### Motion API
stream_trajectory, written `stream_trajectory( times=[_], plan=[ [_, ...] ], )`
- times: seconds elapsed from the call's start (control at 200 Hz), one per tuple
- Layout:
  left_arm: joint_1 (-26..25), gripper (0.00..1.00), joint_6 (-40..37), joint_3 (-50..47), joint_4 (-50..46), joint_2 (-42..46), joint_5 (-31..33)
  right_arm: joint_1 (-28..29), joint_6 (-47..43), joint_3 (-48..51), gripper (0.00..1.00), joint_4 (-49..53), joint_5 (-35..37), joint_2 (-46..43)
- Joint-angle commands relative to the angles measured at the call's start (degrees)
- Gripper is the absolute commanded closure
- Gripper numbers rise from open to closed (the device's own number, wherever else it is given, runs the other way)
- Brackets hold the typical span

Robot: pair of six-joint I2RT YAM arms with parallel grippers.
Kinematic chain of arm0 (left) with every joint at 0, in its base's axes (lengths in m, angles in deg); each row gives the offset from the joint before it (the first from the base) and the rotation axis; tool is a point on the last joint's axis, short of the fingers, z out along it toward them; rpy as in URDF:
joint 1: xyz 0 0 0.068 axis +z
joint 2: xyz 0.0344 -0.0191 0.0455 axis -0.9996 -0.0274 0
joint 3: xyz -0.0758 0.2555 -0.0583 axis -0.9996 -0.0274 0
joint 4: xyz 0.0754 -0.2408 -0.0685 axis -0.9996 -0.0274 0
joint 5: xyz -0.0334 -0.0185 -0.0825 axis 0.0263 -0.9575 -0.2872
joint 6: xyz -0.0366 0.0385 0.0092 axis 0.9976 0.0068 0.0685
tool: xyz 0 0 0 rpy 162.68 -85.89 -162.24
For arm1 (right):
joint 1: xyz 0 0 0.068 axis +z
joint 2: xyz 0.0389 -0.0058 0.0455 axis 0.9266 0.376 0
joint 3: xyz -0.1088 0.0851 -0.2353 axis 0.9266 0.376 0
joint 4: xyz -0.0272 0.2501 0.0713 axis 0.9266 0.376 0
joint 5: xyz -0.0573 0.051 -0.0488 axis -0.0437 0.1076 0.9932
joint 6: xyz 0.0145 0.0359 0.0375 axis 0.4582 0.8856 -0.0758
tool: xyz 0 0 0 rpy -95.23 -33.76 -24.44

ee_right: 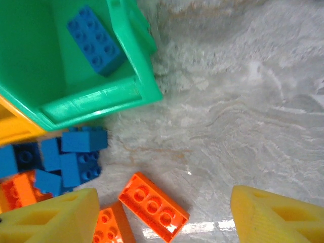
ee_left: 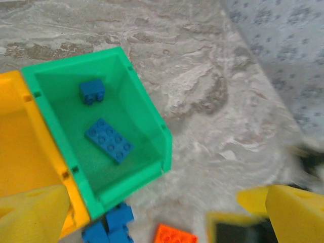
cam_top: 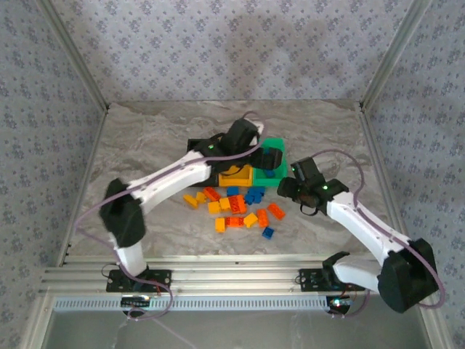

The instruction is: Sort the legos into containers by color

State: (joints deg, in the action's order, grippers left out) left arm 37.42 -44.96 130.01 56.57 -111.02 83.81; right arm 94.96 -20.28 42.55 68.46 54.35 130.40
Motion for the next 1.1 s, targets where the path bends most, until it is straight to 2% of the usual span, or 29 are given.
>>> stream_trajectory(
  times=[0.0,0.245,0.445,0.65,0.83,0.984,1.099],
  plan=[
    [-1.3,0.0,1.6,-9.2,5.2,9.9,0.9,2.3,-3.5,-0.6,0.28,0.2,-1.6,5.0],
    [-2.0,0.0,6.1,-30.5,0.8,29.0,5.6,9.7,-4.4,-4.9,0.28,5.1,4.8,16.6],
    [-2.0,0.0,9.9,-41.0,-1.3,40.9,9.0,11.8,-3.5,-4.7,0.29,6.1,6.1,20.2],
    [-1.9,0.0,9.7,-42.7,-4.5,44.2,11.0,11.0,-3.0,-4.4,0.33,6.5,5.4,23.5],
    [-1.9,0.0,10.0,-44.1,-5.0,45.6,11.8,8.3,-3.3,-3.5,0.37,4.5,4.3,23.0],
    [-1.8,0.0,10.4,-45.3,-5.3,46.1,12.4,7.3,-4.2,-4.2,0.52,4.2,2.4,24.7],
    [-1.7,0.0,10.5,-45.7,-5.6,46.3,12.6,6.8,-4.2,-4.0,0.55,4.2,2.2,25.5]
  ],
)
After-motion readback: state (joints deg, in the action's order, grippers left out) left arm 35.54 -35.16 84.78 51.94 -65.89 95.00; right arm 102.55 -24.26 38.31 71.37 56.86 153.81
